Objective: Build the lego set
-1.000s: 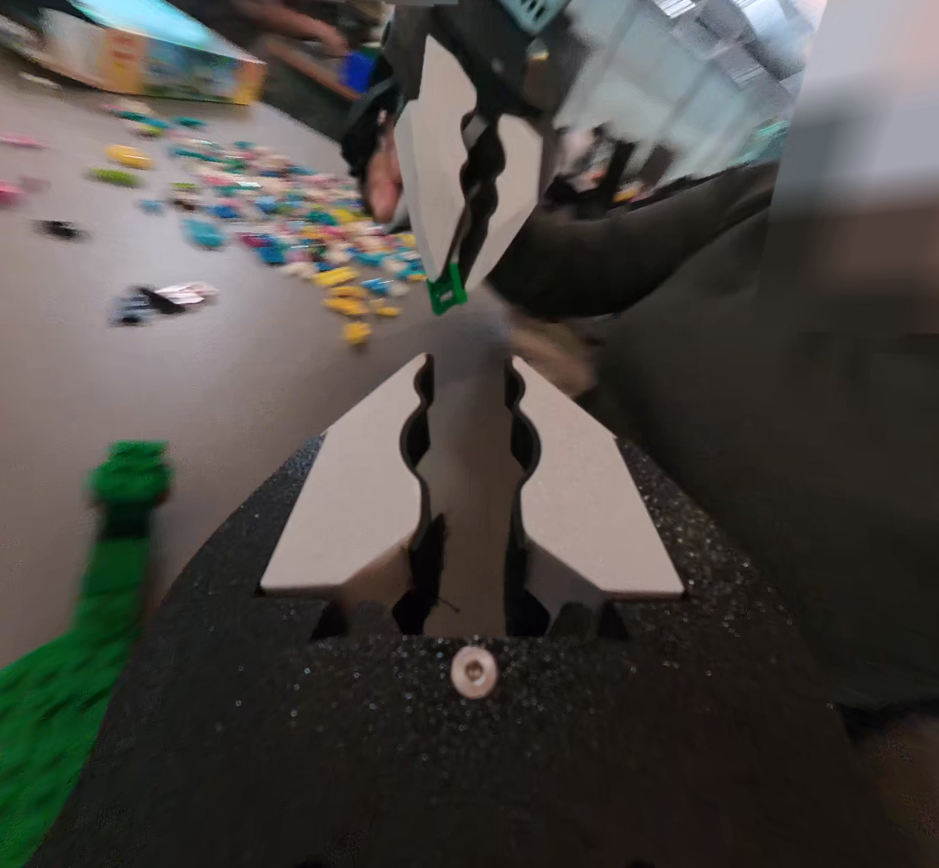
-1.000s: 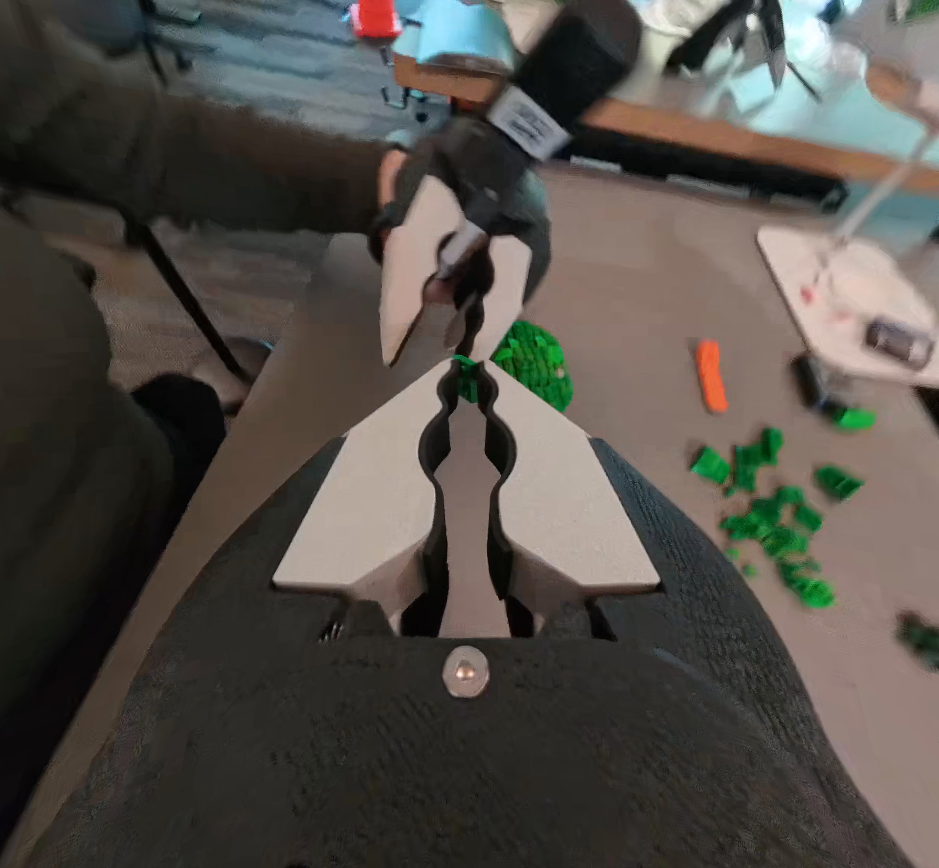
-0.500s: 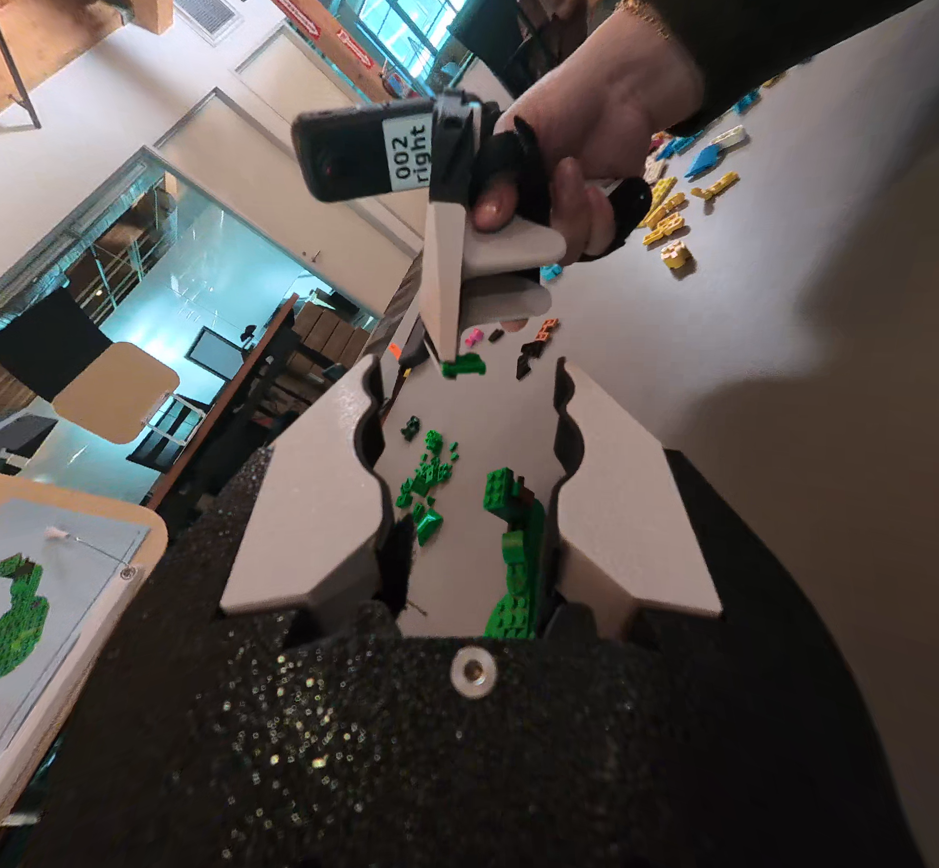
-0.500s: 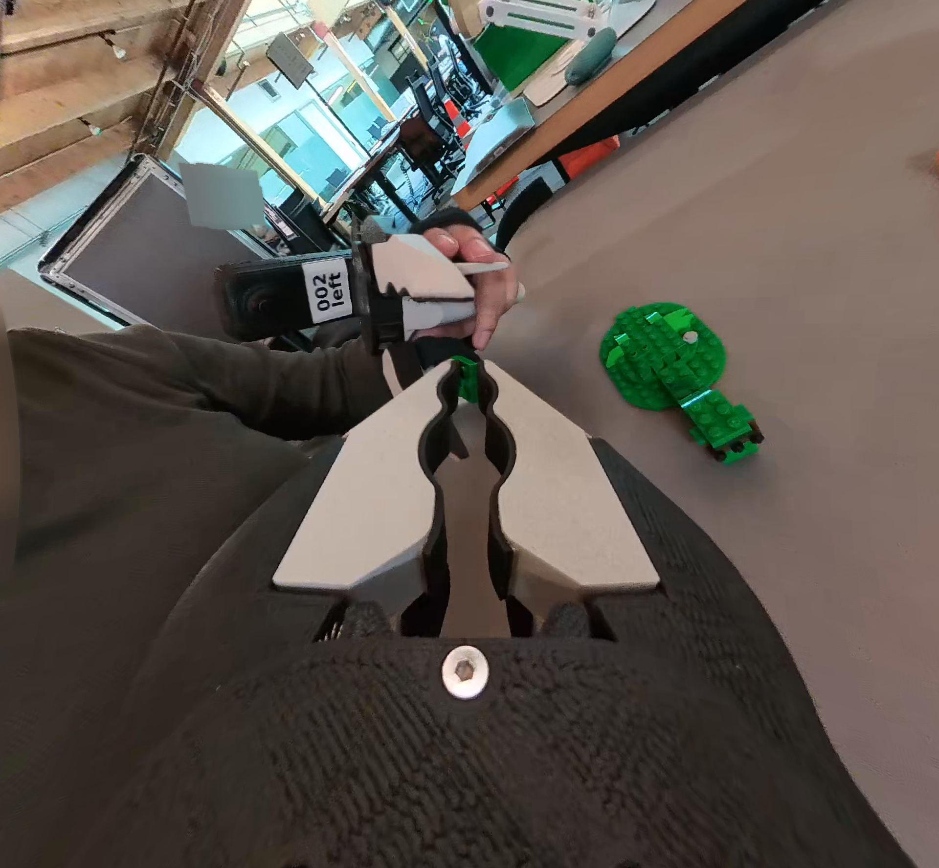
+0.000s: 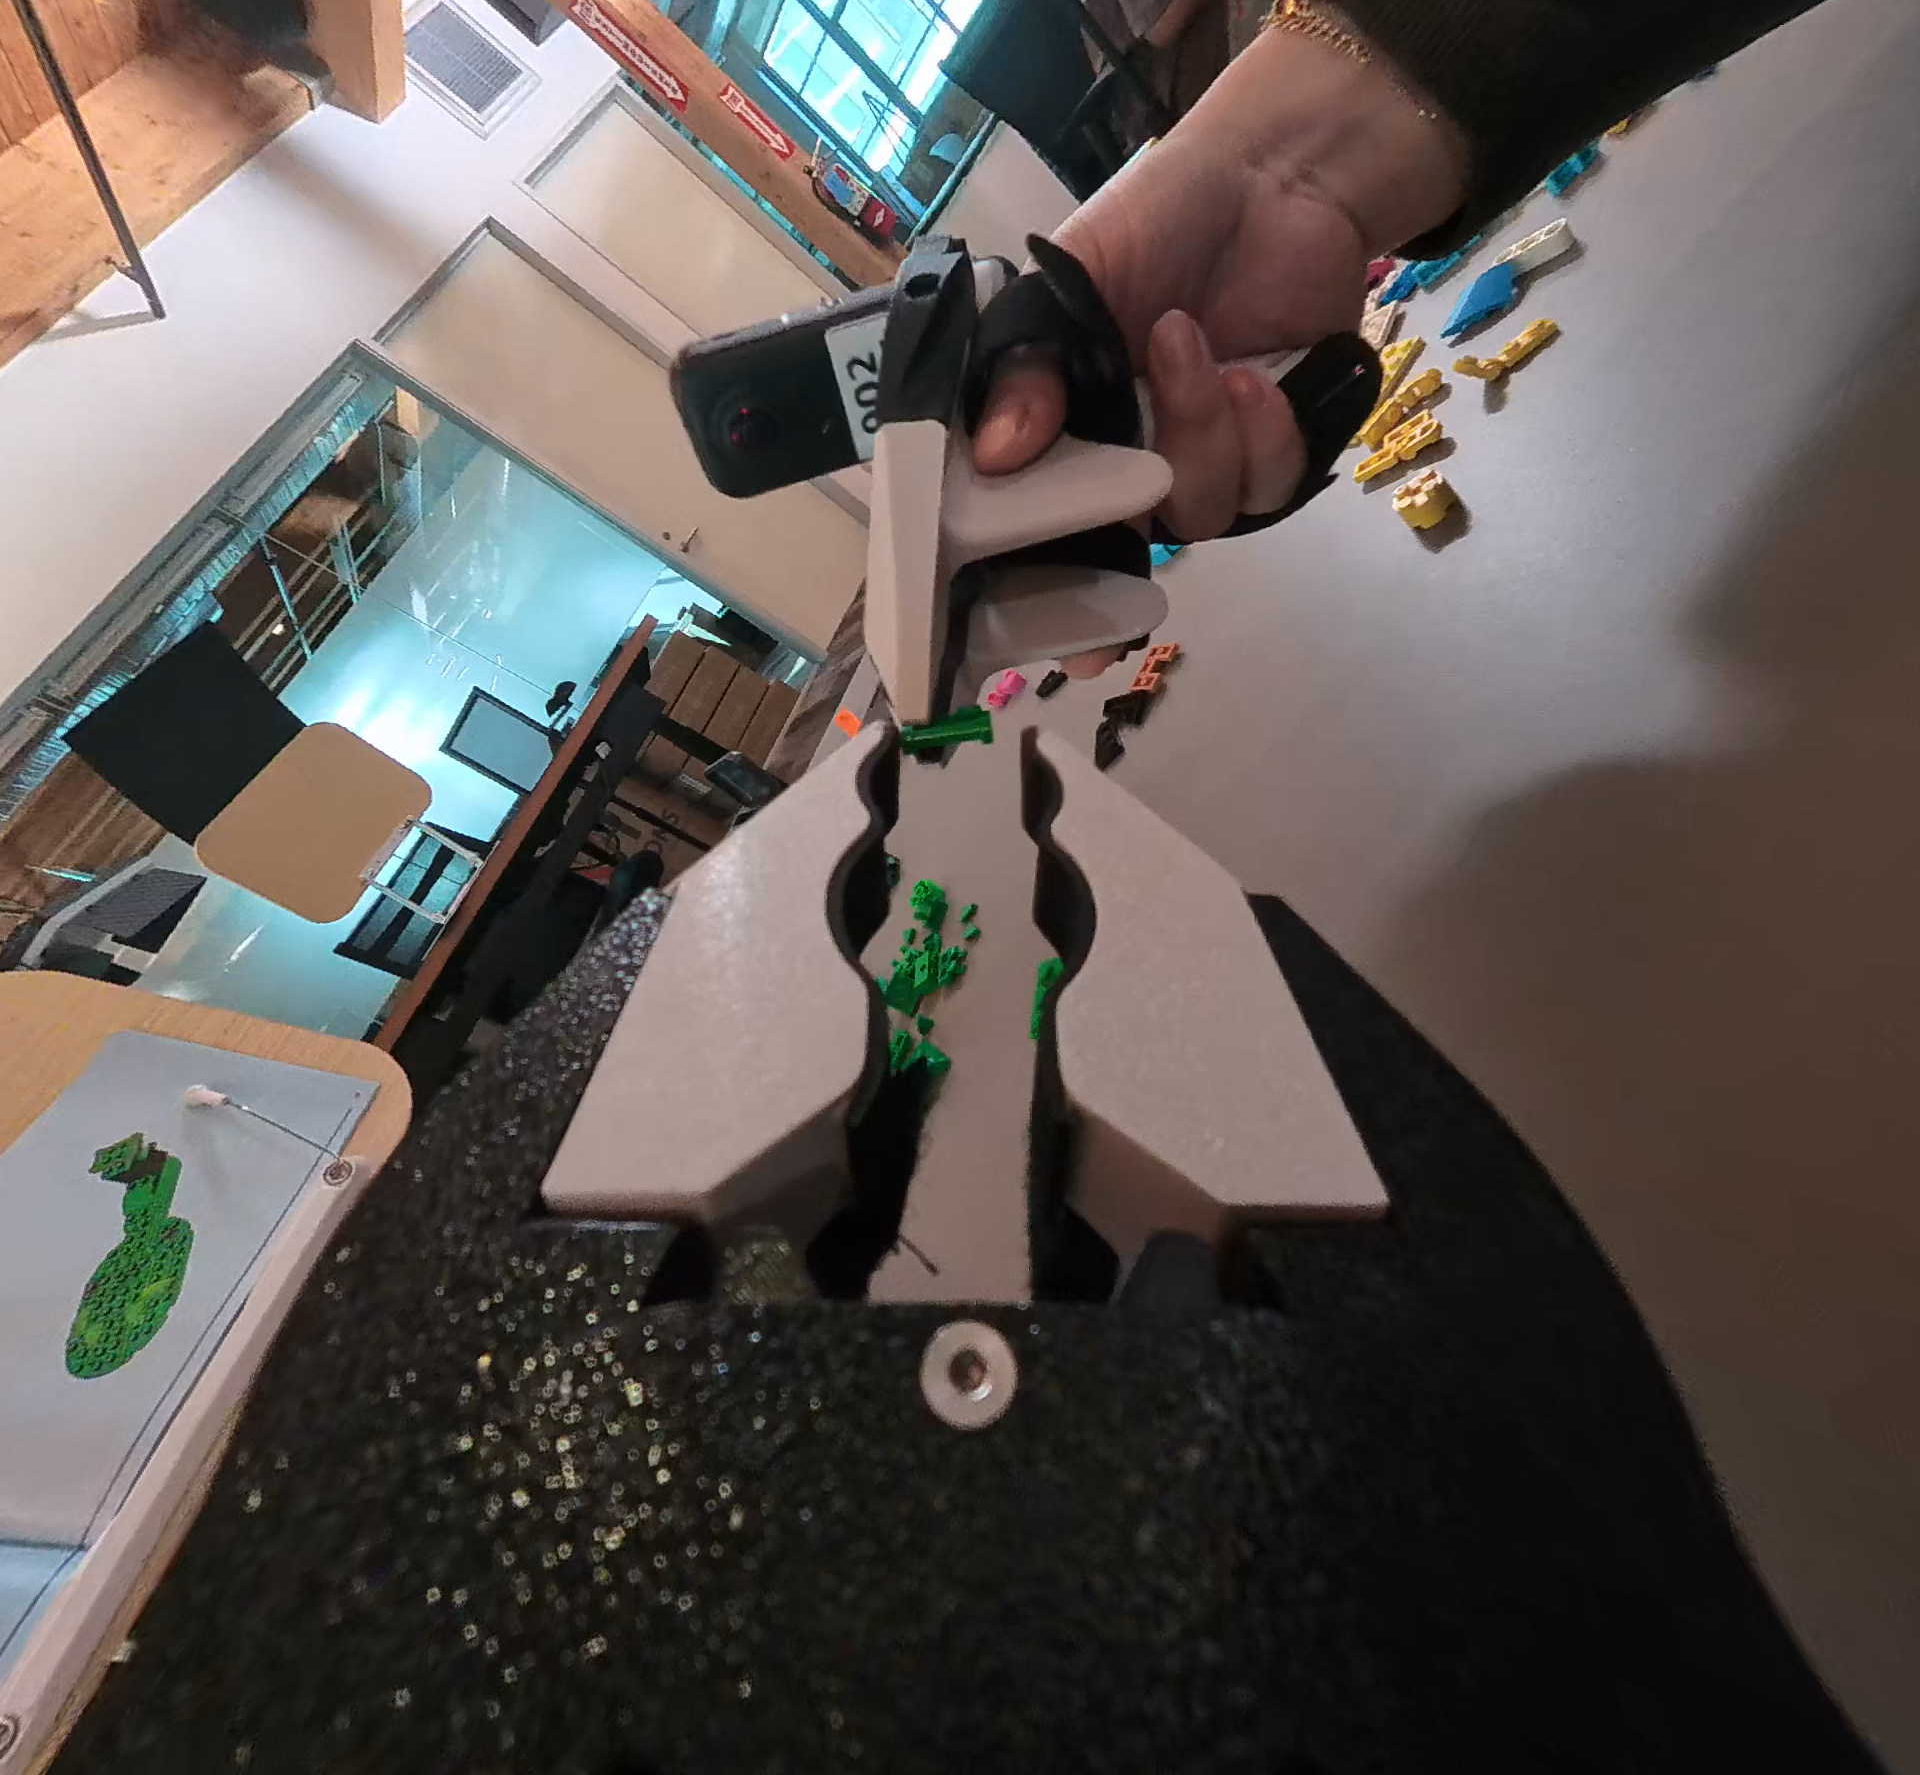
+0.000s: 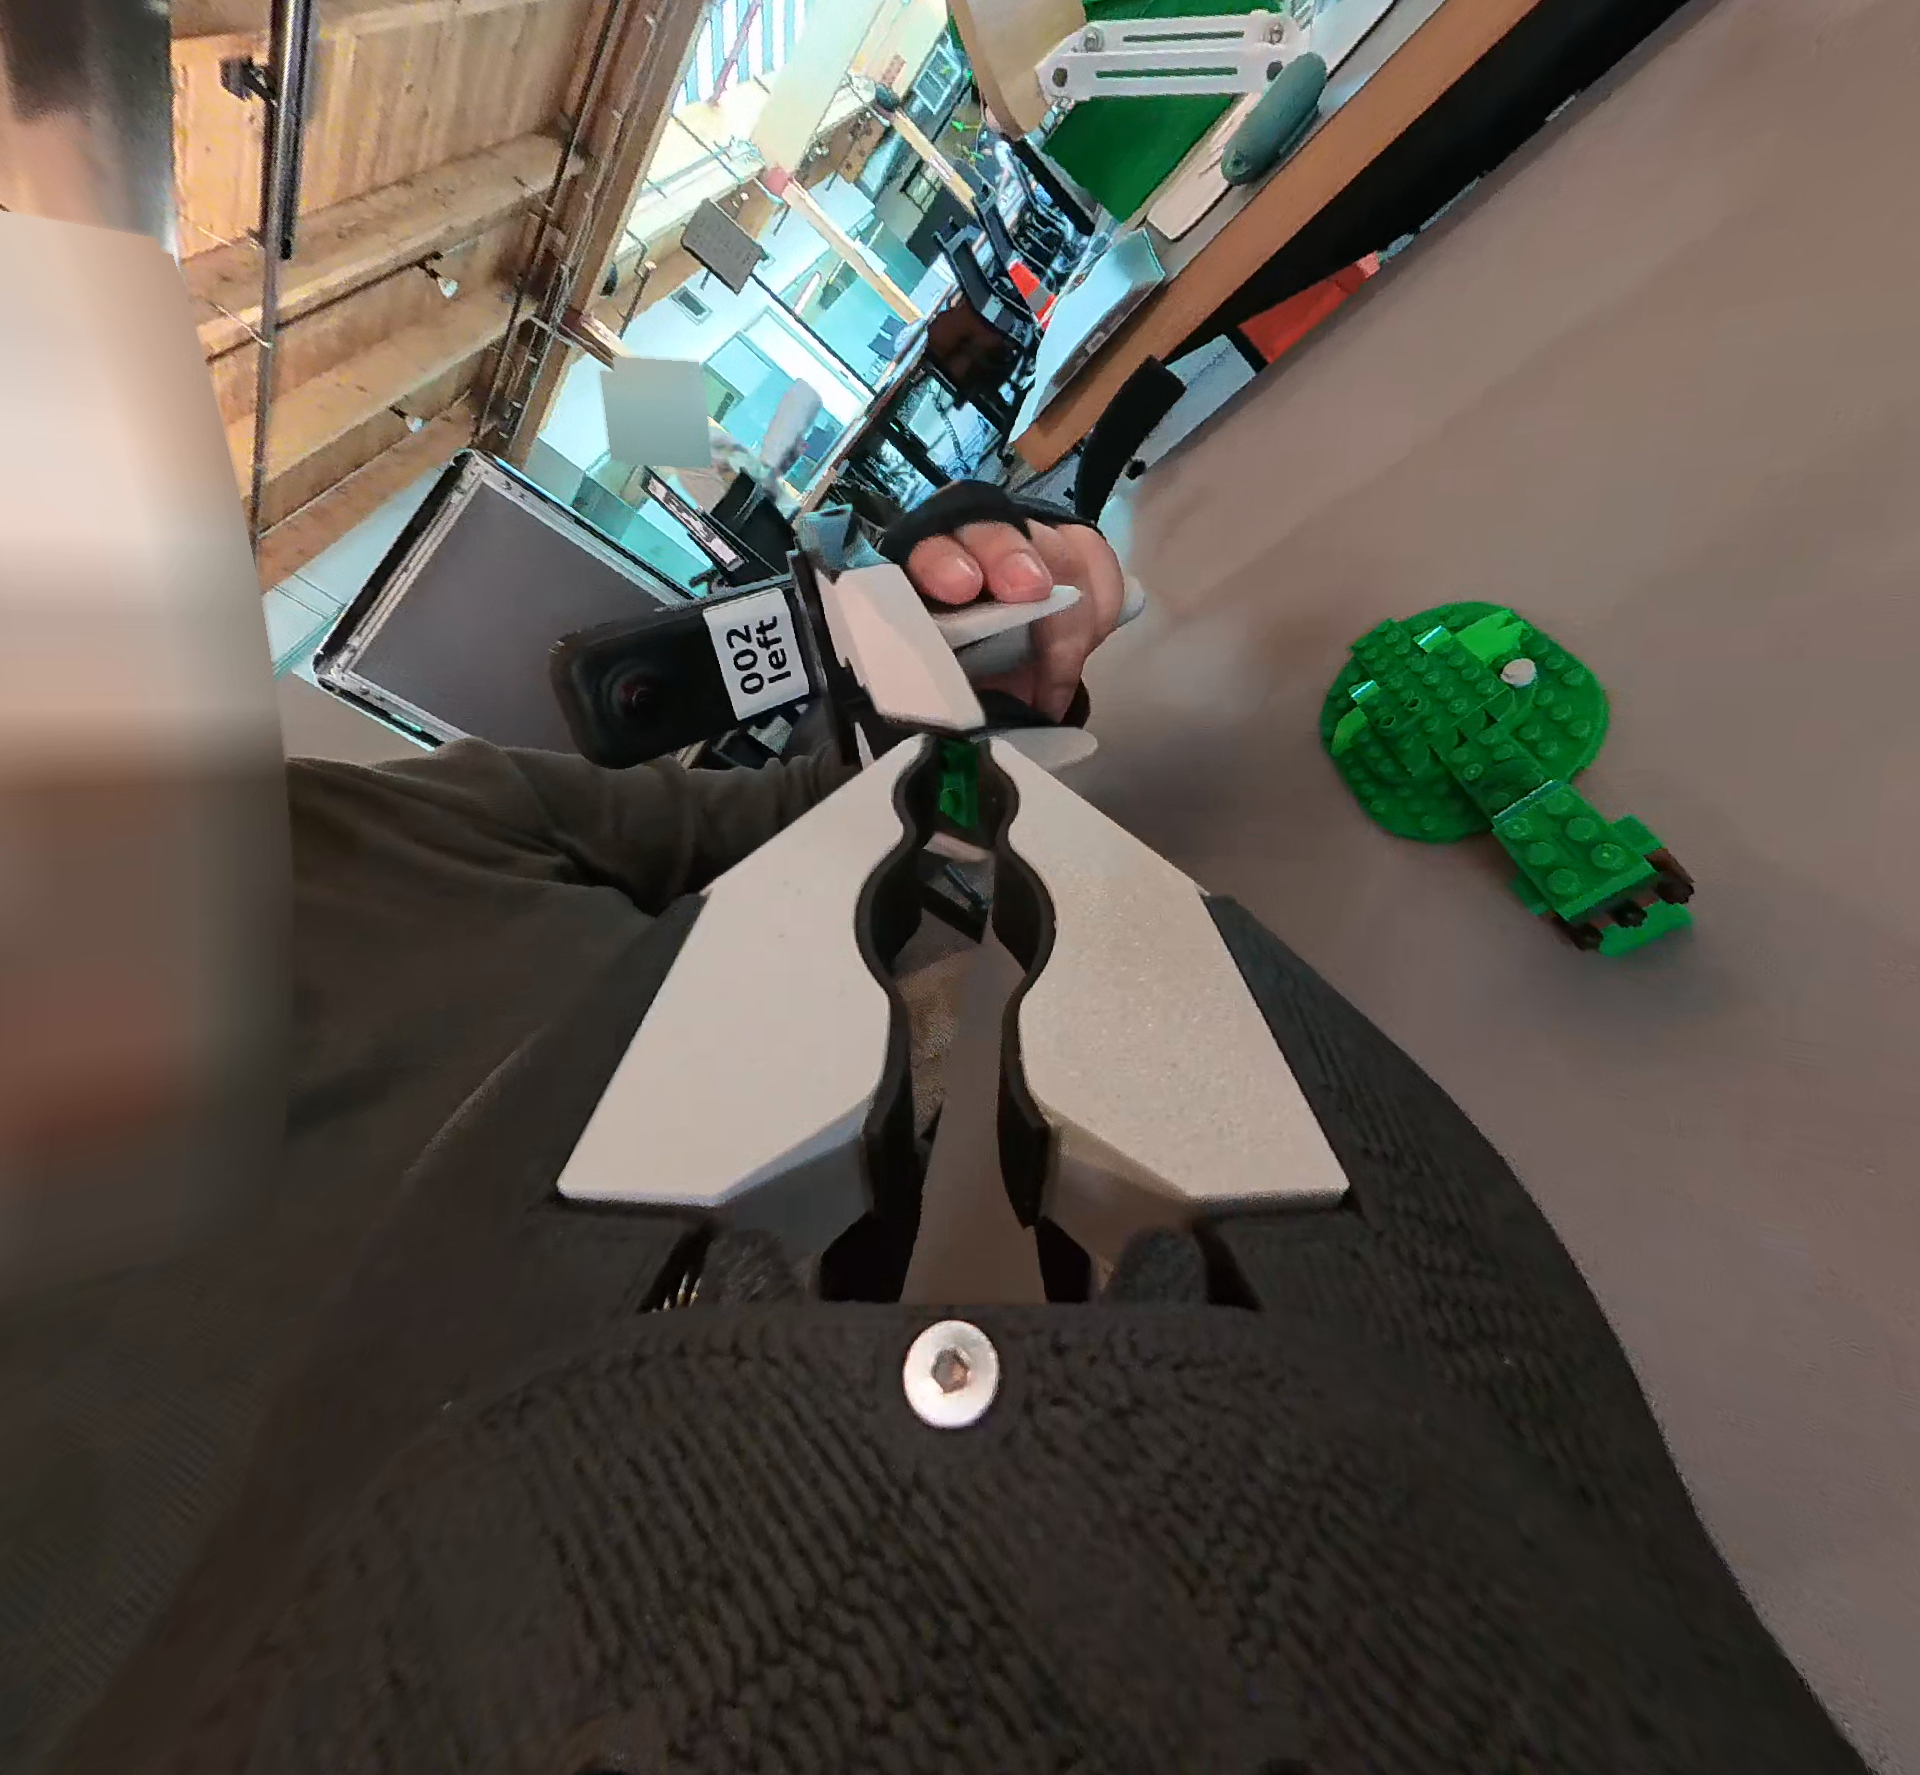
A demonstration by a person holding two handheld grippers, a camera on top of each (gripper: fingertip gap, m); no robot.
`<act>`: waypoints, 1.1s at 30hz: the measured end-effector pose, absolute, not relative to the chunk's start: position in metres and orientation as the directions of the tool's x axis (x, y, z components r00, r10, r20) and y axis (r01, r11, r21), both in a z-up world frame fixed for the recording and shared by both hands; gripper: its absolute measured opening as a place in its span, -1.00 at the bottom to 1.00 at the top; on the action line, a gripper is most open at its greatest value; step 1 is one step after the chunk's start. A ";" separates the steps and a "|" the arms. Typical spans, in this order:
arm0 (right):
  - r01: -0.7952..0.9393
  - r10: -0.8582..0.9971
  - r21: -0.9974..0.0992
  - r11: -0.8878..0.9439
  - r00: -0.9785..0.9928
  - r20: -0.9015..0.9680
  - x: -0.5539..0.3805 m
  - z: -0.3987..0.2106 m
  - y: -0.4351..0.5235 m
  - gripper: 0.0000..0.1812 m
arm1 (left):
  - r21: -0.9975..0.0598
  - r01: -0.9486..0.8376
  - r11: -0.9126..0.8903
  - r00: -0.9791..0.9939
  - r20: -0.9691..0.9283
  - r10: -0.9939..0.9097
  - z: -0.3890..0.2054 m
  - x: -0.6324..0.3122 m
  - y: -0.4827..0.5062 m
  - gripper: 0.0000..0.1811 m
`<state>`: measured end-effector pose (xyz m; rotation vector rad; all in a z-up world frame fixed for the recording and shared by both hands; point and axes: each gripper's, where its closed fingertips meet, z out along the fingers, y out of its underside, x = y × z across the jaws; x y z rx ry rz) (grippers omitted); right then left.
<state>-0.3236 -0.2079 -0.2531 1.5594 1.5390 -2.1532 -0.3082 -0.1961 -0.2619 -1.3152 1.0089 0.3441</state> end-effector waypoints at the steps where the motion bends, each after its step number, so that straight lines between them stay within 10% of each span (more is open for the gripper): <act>1: 0.558 0.456 -0.663 -0.500 -0.481 -0.749 -0.324 -0.254 -0.208 -0.95 | -0.629 -0.724 0.285 0.553 -0.775 -0.305 -0.261 -0.308 -0.196 -0.82; 6: 0.538 0.471 -0.666 -0.516 -0.471 -0.746 -0.326 -0.256 -0.205 -0.94 | -0.621 -0.738 0.264 0.554 -0.781 -0.288 -0.262 -0.312 -0.194 -0.84; 8: 0.476 0.552 -0.682 -0.555 -0.402 -0.730 -0.334 -0.260 -0.190 -0.57 | -0.625 -0.738 0.255 0.564 -0.779 -0.274 -0.261 -0.317 -0.193 -0.85; 19: -0.204 0.965 -0.946 -0.251 0.026 -0.261 -0.318 -0.243 -0.122 -0.48 | -0.834 -0.507 0.220 0.854 -0.520 -0.001 -0.237 -0.414 -0.149 -0.85; 33: -0.243 0.988 -0.969 0.050 0.155 0.012 -0.355 -0.259 -0.116 -0.47 | -0.849 -0.518 0.108 0.855 -0.507 0.111 -0.269 -0.531 -0.128 -0.85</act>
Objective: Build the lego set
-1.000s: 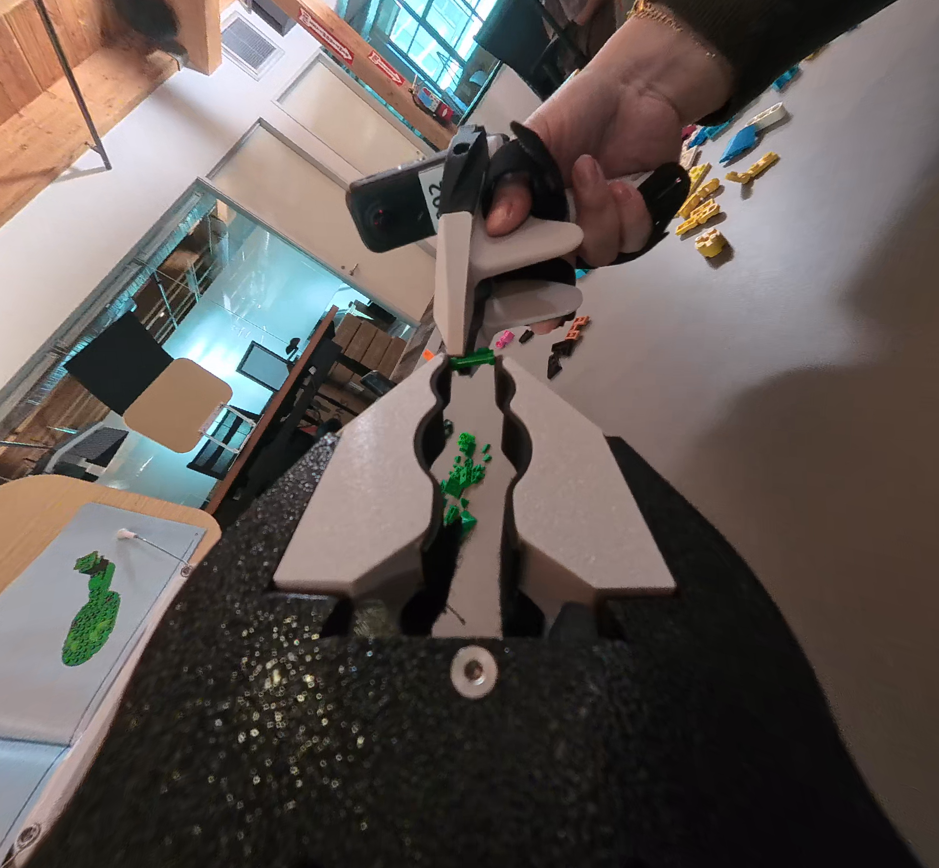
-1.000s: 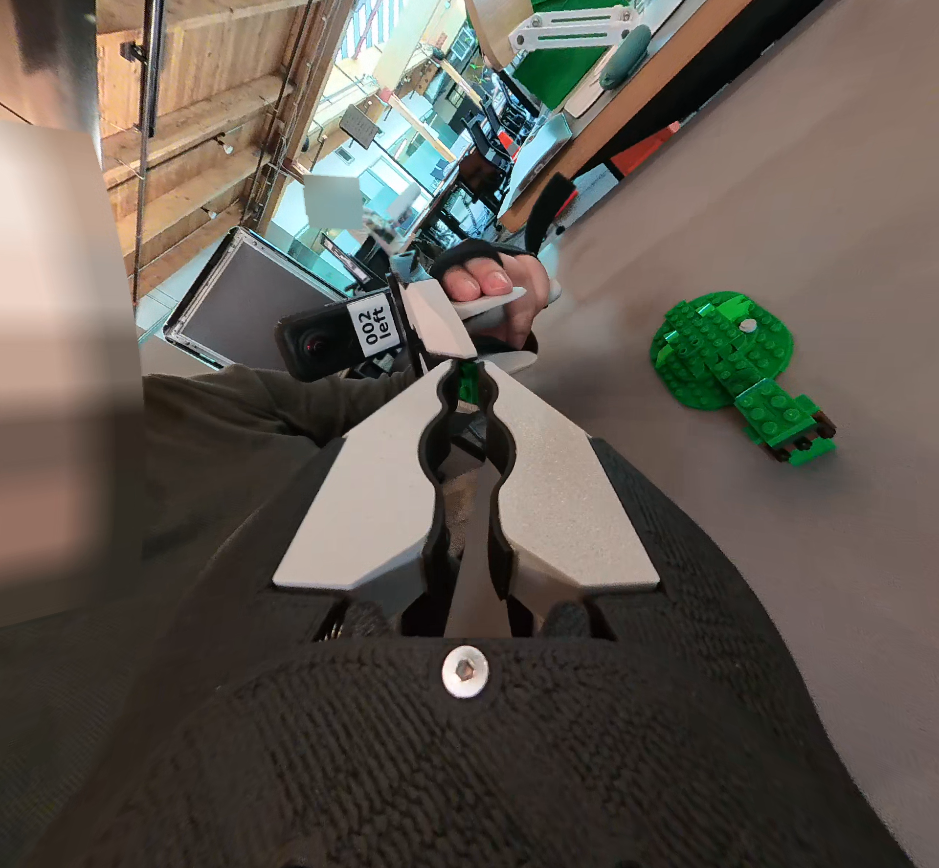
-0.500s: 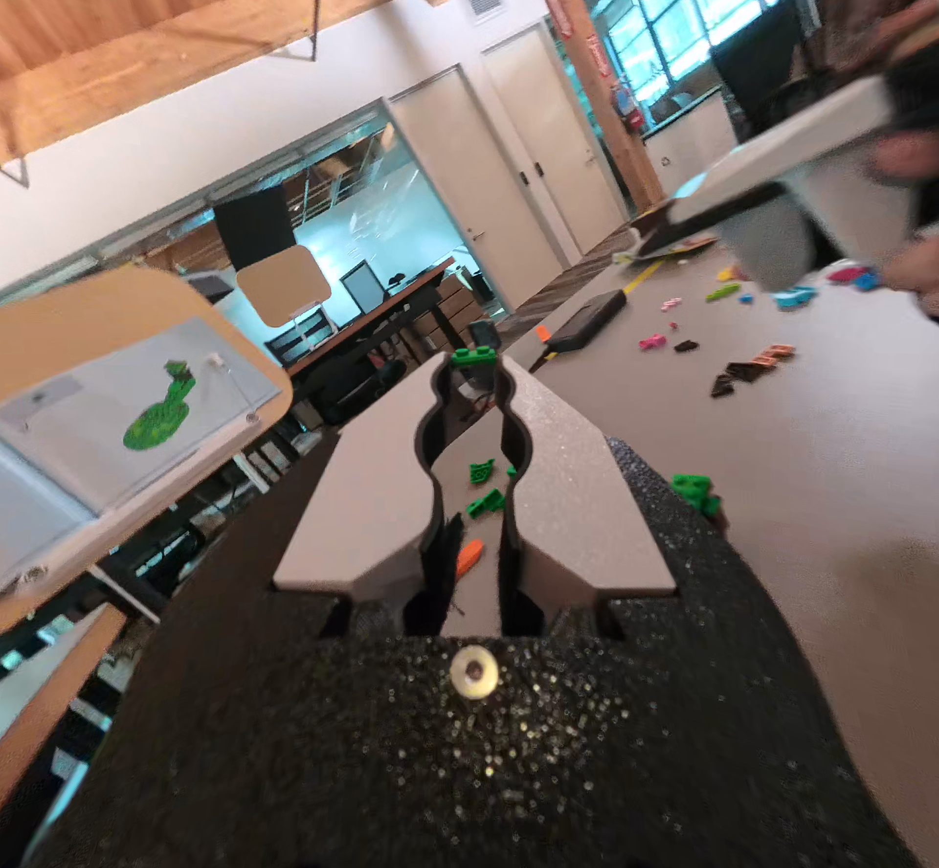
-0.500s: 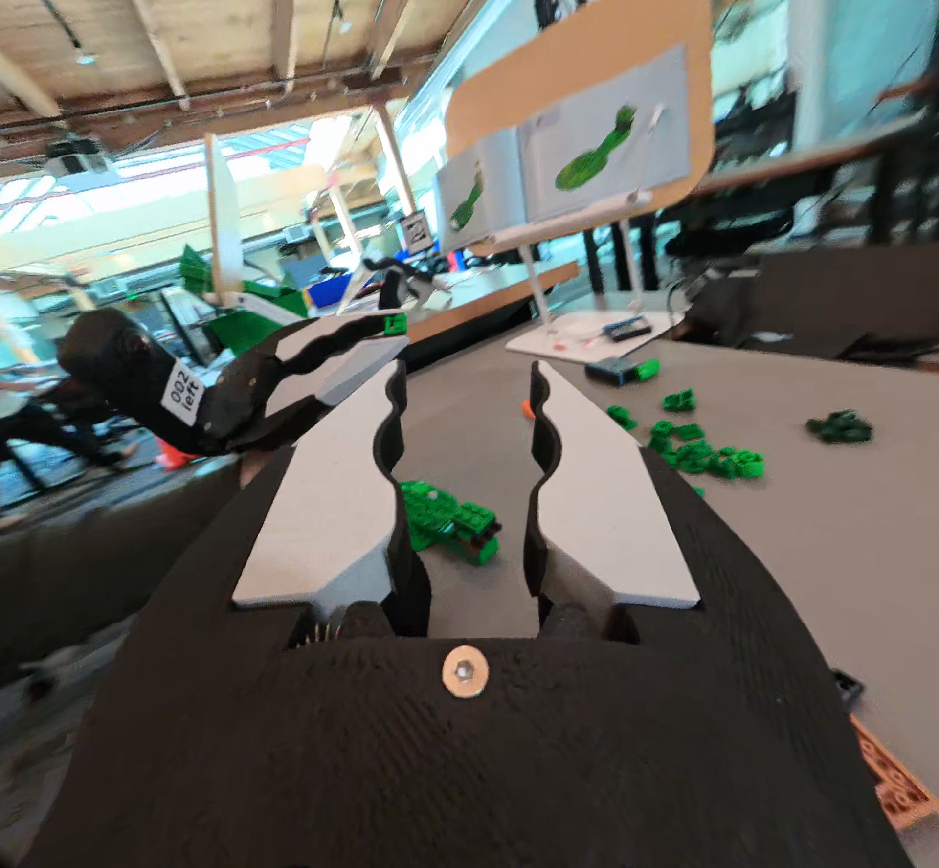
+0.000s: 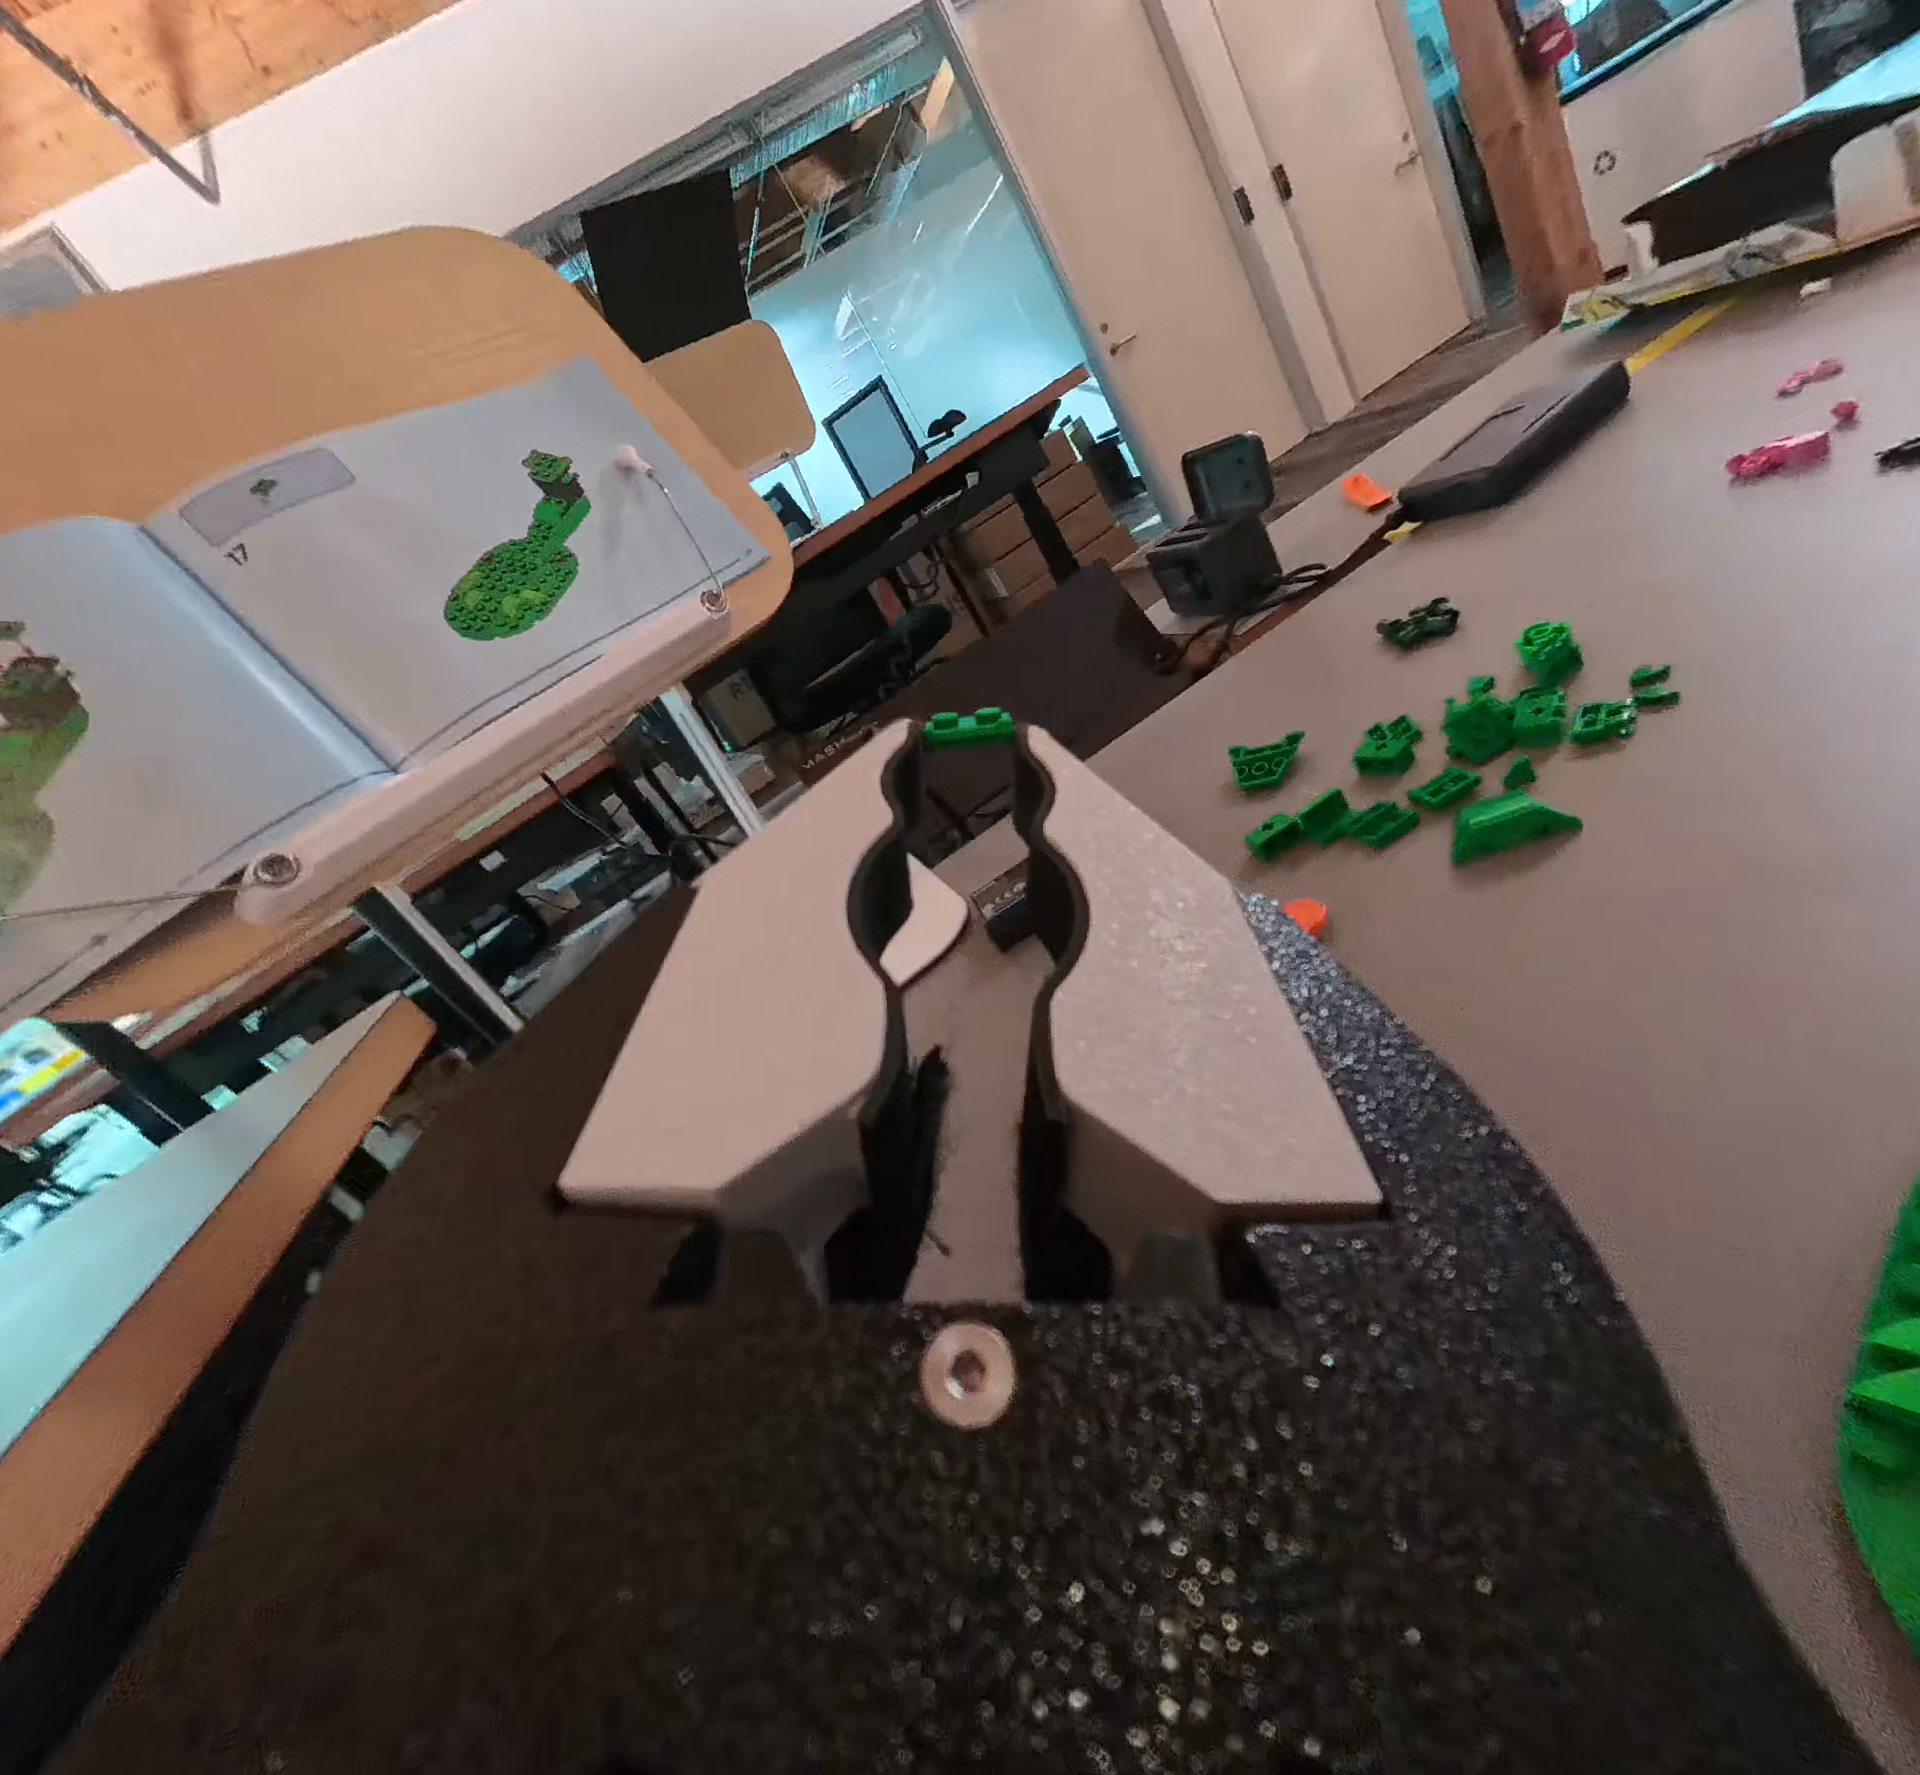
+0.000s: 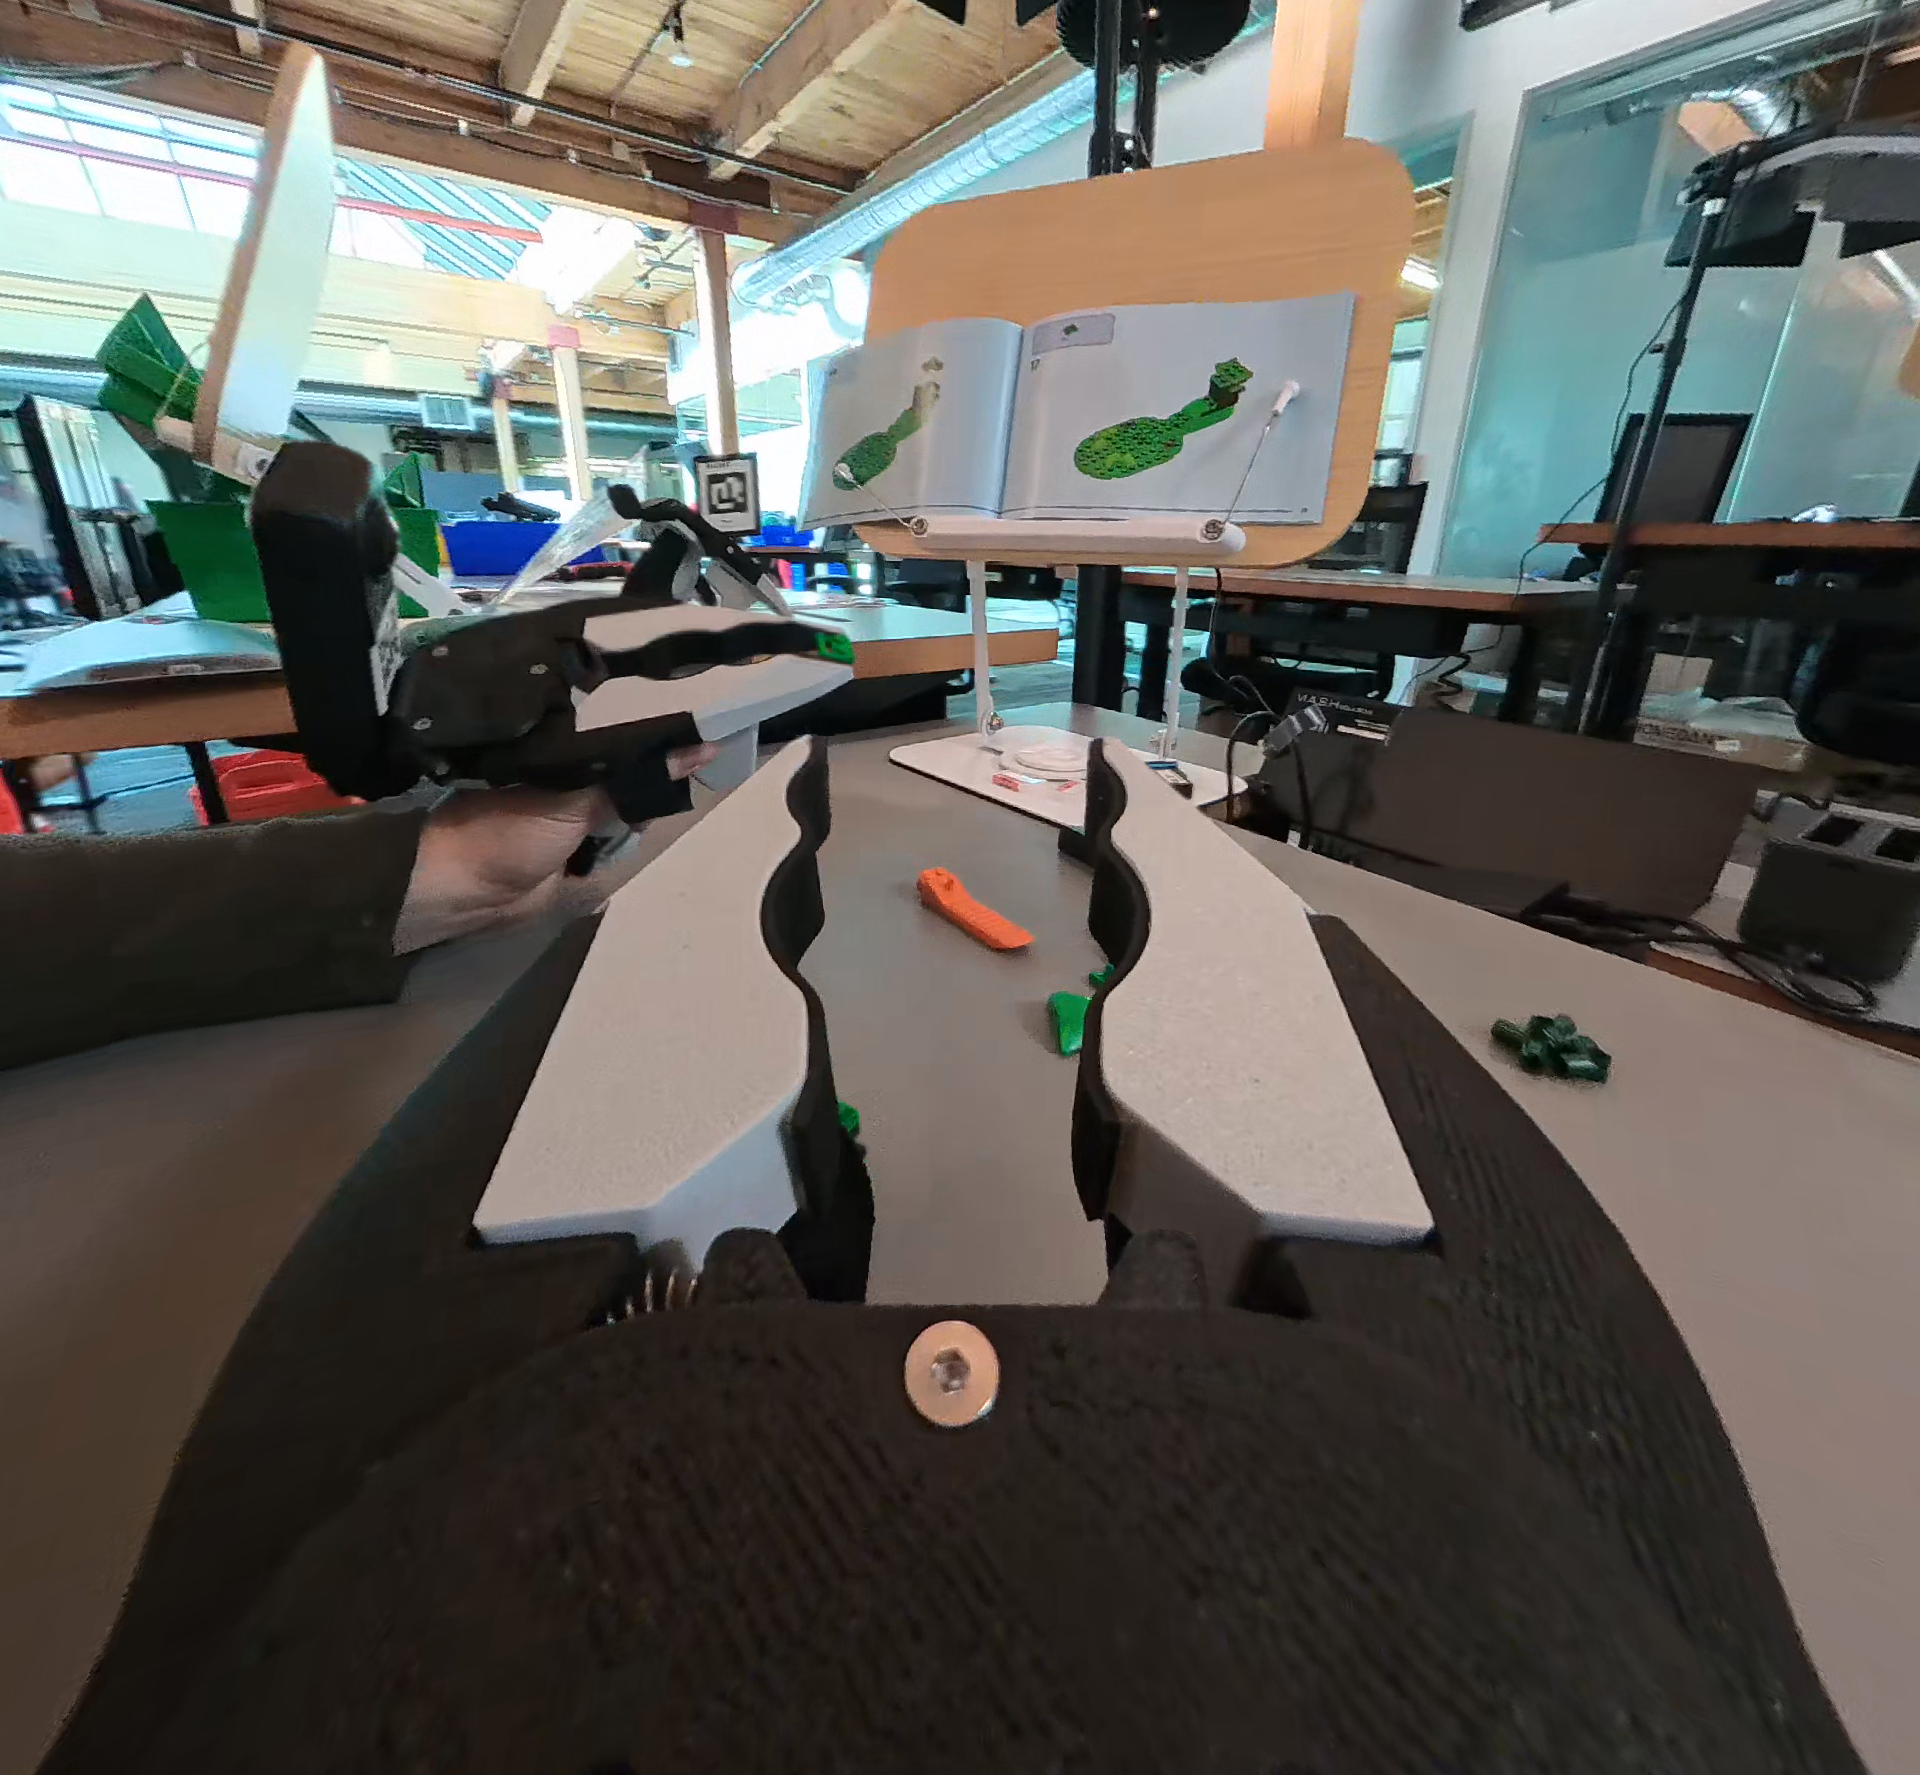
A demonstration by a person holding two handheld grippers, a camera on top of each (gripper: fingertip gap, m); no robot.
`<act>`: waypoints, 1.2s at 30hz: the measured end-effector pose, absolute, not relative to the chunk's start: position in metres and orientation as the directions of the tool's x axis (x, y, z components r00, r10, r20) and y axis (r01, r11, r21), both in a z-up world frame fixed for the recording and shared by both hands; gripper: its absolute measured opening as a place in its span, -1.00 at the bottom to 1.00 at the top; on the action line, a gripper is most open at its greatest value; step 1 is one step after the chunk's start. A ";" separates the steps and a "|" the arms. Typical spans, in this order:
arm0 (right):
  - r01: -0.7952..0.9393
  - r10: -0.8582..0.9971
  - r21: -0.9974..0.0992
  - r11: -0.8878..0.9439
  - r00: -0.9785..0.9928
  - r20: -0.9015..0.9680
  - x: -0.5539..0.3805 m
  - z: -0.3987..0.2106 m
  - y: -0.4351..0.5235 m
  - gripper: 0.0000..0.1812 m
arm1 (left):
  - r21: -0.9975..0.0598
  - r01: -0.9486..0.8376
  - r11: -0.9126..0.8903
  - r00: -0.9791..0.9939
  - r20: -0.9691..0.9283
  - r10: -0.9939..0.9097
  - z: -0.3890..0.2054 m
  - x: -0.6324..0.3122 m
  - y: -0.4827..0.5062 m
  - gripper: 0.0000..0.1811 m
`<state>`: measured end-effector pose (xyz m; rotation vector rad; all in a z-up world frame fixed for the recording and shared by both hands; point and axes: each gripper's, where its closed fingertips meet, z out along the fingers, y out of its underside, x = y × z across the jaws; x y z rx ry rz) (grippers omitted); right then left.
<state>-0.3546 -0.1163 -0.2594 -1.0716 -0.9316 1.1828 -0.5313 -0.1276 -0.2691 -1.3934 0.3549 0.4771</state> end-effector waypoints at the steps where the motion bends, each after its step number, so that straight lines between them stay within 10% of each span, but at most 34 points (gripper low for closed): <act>1: -0.244 0.990 -0.969 0.048 0.139 0.014 -0.357 -0.260 -0.116 -0.47 | -0.859 -0.500 0.112 0.865 -0.489 0.109 -0.270 -0.532 -0.127 -0.85; 36: -0.277 0.988 -0.959 -0.063 0.116 -0.098 -0.337 -0.260 -0.108 -0.48 | -0.878 -0.451 0.157 0.890 -0.456 0.004 -0.275 -0.511 -0.134 -0.85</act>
